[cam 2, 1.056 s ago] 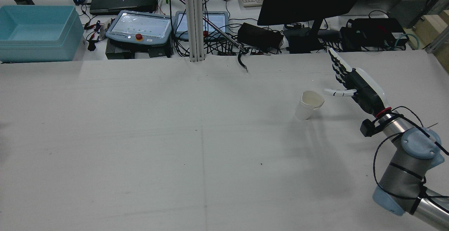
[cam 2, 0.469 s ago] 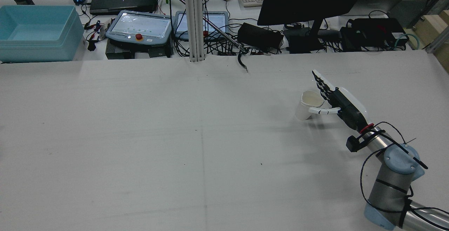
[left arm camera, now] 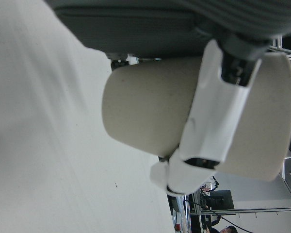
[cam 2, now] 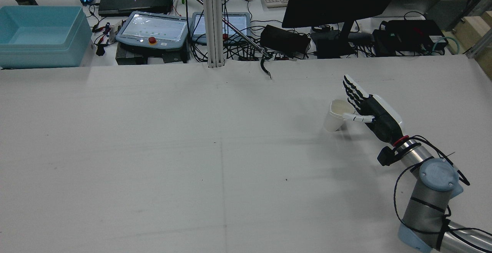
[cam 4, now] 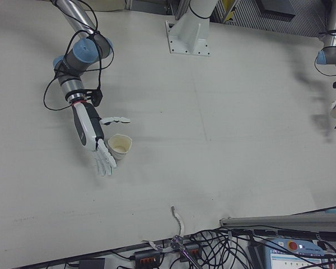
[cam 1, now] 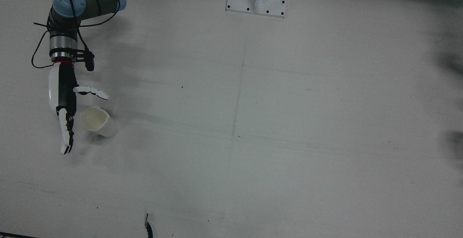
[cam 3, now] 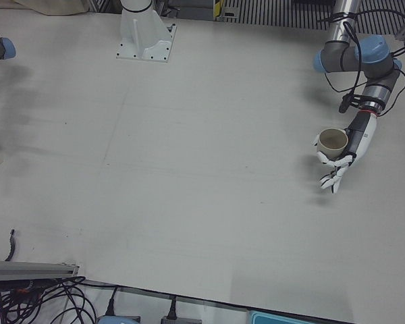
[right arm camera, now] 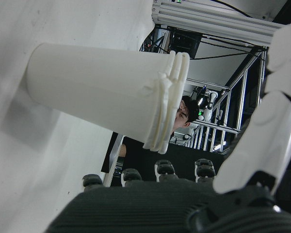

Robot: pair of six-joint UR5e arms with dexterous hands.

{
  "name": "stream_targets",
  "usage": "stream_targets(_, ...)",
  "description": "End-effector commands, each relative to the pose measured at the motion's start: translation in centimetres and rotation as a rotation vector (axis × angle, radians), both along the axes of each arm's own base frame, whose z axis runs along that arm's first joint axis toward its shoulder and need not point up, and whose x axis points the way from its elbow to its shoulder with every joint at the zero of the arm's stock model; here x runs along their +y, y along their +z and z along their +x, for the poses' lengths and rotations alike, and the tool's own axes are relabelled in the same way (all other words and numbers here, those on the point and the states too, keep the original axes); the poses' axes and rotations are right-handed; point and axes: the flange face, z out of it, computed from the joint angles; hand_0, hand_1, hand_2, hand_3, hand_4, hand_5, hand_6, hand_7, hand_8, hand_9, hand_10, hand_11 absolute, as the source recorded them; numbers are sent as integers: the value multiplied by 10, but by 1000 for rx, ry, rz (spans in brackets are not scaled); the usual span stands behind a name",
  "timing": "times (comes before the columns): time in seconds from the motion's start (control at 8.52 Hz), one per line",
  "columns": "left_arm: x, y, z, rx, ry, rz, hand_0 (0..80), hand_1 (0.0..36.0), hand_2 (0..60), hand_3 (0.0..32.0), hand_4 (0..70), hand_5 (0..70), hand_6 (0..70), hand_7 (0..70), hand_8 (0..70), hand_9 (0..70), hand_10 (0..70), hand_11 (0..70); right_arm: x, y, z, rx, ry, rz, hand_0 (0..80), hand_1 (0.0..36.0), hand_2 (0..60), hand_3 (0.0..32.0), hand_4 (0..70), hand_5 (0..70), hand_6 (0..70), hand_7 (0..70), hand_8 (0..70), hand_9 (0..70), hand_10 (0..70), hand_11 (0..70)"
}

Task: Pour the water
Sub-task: 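Wrap the right hand's fingers around the white cup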

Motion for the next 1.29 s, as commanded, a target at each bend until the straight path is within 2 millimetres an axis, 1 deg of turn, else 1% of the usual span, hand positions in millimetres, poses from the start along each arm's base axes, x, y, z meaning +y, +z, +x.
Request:
stream_targets(0.0,11,5,-7,0,-3,-3,800,360,600,0,666,700,104,137,29,13,103,189,3,26,-1,14,0,-45,427,121,182,208,0,54,130,75,51,32,0,0)
stream_targets(0.12,11,5,-7,0,-3,-1,800,360,600,0,663,700,102,136,29,13,104,190,2,25,2,41,53,-42,432,126,199,190,0,54,125,89,62,50,0,0)
stream_targets(0.23,10,4,-6,2,-3,3,800,360,600,0,667,700,104,139,31,13,104,190,-2,19,7,57,133,-19,462,162,202,164,0,58,75,41,52,41,0,0)
stream_targets(0.35,11,4,-7,2,-3,3,800,360,600,0,667,700,102,137,30,13,104,190,-7,16,12,71,203,32,495,214,200,108,0,58,1,0,28,10,0,0)
stream_targets(0.47,16,4,-10,2,-5,1,800,360,600,0,673,700,102,137,29,13,104,191,-10,14,10,81,219,62,503,224,198,64,0,54,0,0,30,13,0,0)
stream_targets(0.59,25,4,-15,0,-5,-1,800,360,600,0,673,700,100,136,30,13,103,188,-10,9,3,98,218,72,497,217,192,80,0,48,0,0,26,9,0,0)
stream_targets(0.7,26,4,-14,1,-3,0,800,360,600,0,669,700,100,136,29,13,104,189,-7,3,-10,120,211,95,504,227,205,110,0,58,0,0,24,6,0,0)
stream_targets(0.82,26,4,-14,1,-3,0,800,360,600,0,675,700,102,139,31,13,104,190,-3,0,-22,126,203,118,500,221,203,106,0,56,0,0,26,10,0,0)
stream_targets(0.94,26,4,-14,1,-3,0,800,360,600,0,672,700,104,142,31,14,104,190,-1,2,-25,132,199,121,494,215,200,82,0,51,0,0,27,12,0,0)
stream_targets(1.06,27,4,-15,0,-3,-1,800,360,600,0,676,700,105,141,31,14,106,192,1,9,-26,142,195,113,496,219,208,84,0,53,0,0,23,6,0,0)
stream_targets(1.17,26,4,-14,0,-2,-1,800,360,600,0,669,700,103,139,31,13,105,190,4,20,-32,156,182,105,495,218,211,90,0,55,0,0,25,8,0,0)
